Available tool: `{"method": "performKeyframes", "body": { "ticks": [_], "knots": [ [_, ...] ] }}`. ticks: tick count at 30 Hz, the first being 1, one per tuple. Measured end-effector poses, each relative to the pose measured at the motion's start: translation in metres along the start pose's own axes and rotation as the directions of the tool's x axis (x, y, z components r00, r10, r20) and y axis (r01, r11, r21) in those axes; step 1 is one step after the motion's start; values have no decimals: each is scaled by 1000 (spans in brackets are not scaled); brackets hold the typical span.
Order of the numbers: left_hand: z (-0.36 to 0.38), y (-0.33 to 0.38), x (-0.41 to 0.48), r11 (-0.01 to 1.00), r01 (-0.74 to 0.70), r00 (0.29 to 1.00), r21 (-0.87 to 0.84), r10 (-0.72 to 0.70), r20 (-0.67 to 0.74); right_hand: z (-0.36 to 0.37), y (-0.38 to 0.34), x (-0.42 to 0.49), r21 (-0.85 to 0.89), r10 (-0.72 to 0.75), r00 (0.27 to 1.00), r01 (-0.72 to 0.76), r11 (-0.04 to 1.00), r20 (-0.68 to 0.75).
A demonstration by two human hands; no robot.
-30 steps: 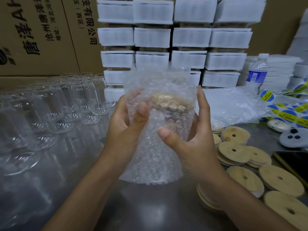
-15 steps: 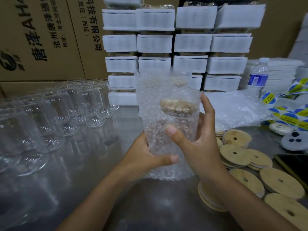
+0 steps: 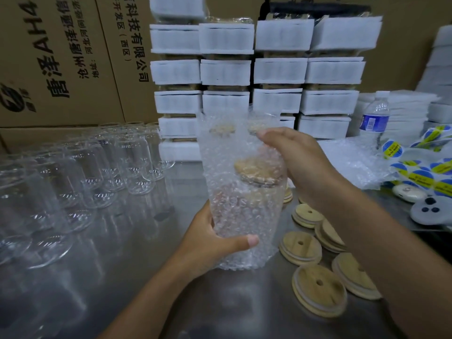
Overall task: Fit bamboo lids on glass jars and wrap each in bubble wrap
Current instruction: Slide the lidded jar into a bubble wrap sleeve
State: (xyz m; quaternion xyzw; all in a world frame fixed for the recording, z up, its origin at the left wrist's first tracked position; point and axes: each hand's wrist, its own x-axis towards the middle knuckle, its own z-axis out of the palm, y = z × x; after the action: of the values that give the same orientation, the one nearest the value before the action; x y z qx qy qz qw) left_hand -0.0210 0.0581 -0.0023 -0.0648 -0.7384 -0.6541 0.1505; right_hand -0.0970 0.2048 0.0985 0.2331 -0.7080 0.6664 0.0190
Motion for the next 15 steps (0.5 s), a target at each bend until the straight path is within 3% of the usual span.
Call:
{"method": "performKeyframes", "body": {
  "ticks": [5,8,15],
  "knots": [
    [-4,0,2,1000,-14,1000,-5,14,-26,-9,-9,9,-297,135,976,-79,951,171],
    [-6,-2,4,1000,-18,999,2,18,-44,-10,-8,10,-293,127,989,-99,951,78],
    [-11,-6,5,999,-51,999,-19,50,-19,-6,0,10,-243,-39,986,-1,970,-161]
  ]
}}
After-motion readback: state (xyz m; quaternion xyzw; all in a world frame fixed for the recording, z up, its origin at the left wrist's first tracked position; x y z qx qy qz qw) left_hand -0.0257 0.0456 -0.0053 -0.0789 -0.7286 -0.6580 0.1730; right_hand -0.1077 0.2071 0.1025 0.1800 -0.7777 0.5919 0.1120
